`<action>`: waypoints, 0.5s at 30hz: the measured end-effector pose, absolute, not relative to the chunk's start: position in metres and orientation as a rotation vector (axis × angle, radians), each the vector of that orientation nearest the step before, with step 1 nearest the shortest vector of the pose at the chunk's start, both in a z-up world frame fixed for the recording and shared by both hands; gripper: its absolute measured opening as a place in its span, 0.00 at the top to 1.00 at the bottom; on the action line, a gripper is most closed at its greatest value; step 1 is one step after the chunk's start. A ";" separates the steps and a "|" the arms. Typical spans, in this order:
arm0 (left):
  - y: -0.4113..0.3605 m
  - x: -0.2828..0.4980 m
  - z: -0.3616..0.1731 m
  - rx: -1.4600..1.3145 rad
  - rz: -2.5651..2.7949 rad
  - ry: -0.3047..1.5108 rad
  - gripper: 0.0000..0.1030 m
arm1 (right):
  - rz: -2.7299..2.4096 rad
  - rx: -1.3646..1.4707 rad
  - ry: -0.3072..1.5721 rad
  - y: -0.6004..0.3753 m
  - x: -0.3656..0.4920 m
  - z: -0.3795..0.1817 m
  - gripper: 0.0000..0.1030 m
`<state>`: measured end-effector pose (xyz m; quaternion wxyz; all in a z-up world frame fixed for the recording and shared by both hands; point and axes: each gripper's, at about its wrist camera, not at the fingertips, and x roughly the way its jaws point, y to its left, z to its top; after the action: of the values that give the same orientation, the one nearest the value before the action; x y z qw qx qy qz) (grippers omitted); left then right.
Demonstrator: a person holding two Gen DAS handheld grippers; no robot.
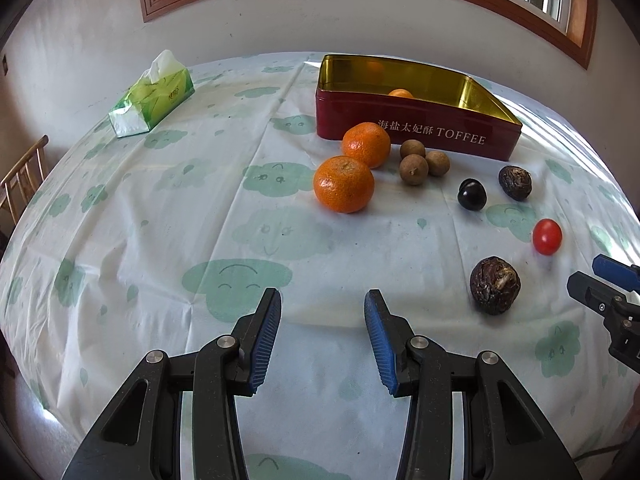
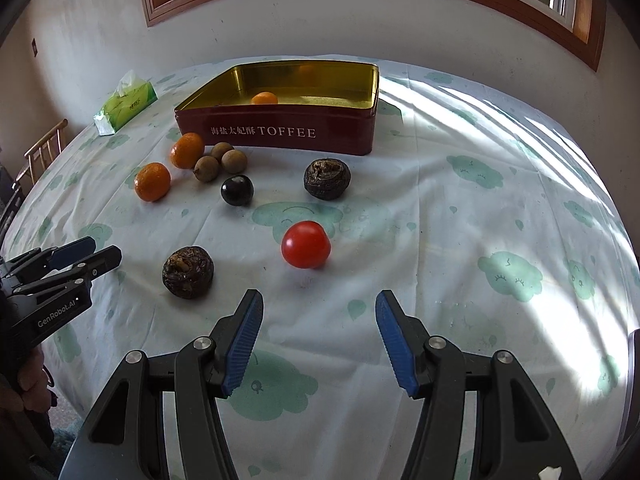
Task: Organize fruits
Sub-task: 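Withdraw both tools from the tin toward the remaining fruits, then grasp the red tomato with the right gripper while the left gripper grasps a mandarin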
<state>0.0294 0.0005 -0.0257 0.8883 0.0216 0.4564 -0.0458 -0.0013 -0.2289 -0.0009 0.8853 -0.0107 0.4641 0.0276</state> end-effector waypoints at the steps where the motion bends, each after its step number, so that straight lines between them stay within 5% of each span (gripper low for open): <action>1: 0.002 0.029 -0.026 0.043 -0.092 0.947 0.56 | 0.058 -0.021 0.968 -0.229 -0.001 -0.002 0.46; 15: 0.010 0.030 -0.033 0.019 -0.109 0.923 0.56 | 0.066 -0.034 0.991 -0.224 0.013 -0.018 0.48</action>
<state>0.0303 0.0101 -0.0331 0.8938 0.0092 0.4453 -0.0527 0.0132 -0.2242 -0.0181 0.8790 -0.0162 0.4756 0.0319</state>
